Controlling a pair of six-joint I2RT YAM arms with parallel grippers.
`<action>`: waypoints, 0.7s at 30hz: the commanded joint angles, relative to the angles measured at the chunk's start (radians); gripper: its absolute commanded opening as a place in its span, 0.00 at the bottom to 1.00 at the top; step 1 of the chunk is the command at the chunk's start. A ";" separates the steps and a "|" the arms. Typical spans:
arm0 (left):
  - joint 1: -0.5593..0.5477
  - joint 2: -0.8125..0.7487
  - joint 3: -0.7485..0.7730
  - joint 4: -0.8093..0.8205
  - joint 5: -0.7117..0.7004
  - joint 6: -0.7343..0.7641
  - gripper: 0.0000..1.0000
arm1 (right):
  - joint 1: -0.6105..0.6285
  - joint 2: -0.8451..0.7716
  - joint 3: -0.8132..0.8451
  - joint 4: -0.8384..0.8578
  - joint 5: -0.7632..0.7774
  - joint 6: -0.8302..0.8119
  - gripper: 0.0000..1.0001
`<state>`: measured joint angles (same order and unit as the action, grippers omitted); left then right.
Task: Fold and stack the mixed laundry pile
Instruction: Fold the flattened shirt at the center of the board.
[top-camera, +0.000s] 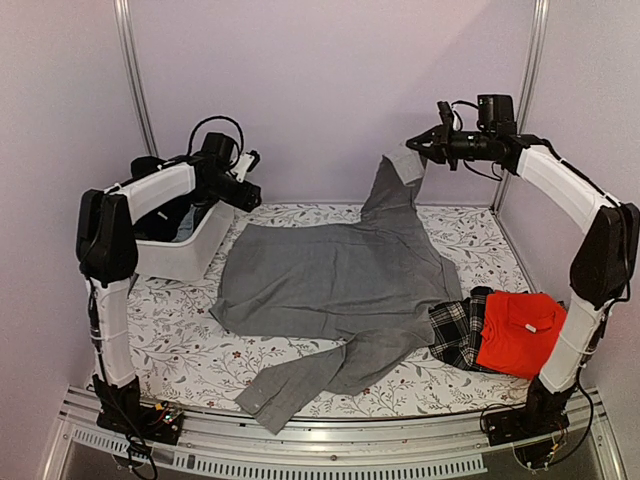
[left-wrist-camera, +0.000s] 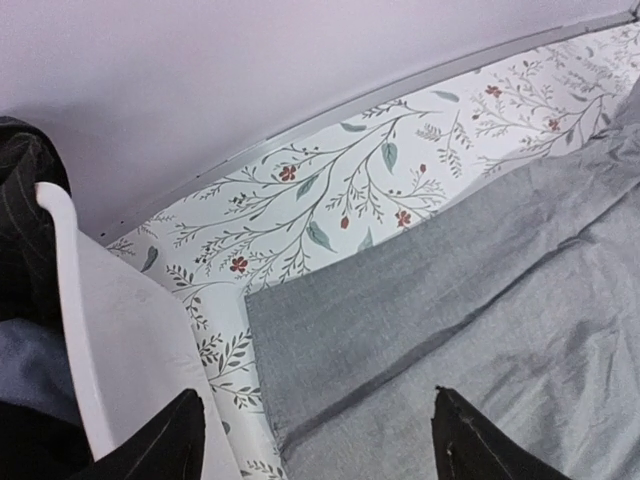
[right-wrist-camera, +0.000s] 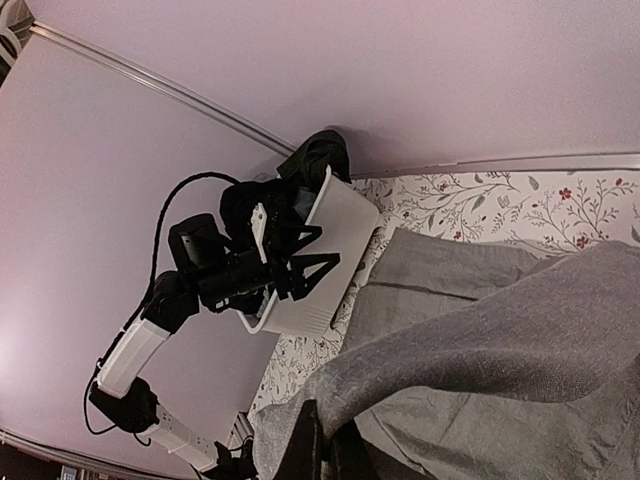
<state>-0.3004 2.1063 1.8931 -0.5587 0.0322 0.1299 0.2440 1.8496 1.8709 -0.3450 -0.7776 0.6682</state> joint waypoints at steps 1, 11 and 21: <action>0.010 0.080 0.041 -0.022 -0.029 0.118 0.76 | 0.025 -0.165 -0.203 -0.024 0.037 -0.023 0.00; -0.005 0.267 0.164 -0.035 -0.130 0.048 0.71 | 0.058 -0.349 -0.633 -0.105 0.066 -0.051 0.00; 0.019 0.416 0.334 -0.047 -0.125 -0.271 0.65 | 0.059 -0.427 -0.673 -0.171 0.060 -0.089 0.00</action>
<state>-0.2962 2.4802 2.1498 -0.5865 -0.0685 0.0483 0.3004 1.4654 1.2030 -0.5007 -0.7166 0.6014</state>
